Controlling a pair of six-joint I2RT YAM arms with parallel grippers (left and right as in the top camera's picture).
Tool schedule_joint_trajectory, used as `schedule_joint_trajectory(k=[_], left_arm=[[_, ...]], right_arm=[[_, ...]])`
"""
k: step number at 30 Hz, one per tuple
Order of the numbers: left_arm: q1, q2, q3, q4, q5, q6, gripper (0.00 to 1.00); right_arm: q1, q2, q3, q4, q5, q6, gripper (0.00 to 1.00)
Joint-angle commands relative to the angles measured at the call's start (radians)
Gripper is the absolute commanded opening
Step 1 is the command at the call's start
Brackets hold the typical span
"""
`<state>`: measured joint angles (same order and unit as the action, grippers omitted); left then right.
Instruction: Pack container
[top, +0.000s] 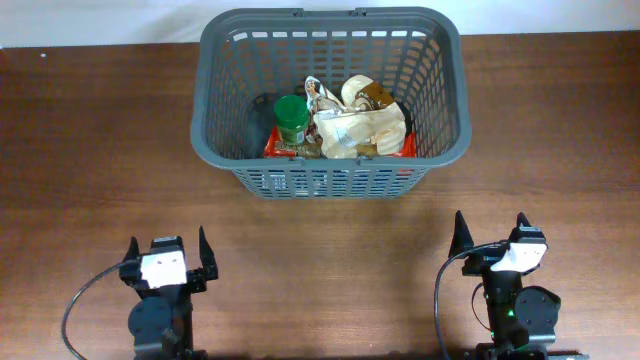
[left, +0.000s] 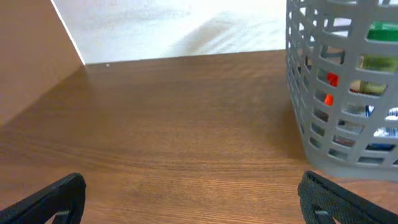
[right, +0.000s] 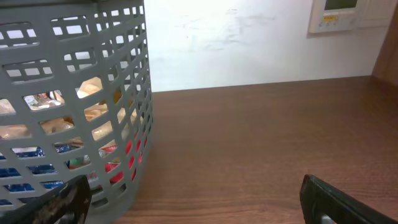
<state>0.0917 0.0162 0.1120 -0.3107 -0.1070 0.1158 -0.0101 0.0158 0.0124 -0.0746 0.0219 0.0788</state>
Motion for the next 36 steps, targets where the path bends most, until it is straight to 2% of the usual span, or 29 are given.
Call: schedule_joint_trajectory(k=[1,11,23,36], left_arm=[[-0.004,-0.011,-0.016,0.004,0.016,0.101,0.99],[-0.004,-0.011,-0.016,0.005,0.014,0.093,0.99],[-0.004,-0.011,-0.016,0.012,0.014,-0.065,0.99],[-0.004,-0.011,-0.016,0.005,0.014,-0.067,0.99]], right_arm=[[0.011,-0.010,-0.007,-0.005,0.013,0.004,0.99],[0.011,-0.010,-0.007,-0.005,0.013,0.004,0.99],[0.011,-0.010,-0.007,-0.005,0.013,0.004,0.99],[0.011,-0.010,-0.007,-0.005,0.013,0.004,0.99]])
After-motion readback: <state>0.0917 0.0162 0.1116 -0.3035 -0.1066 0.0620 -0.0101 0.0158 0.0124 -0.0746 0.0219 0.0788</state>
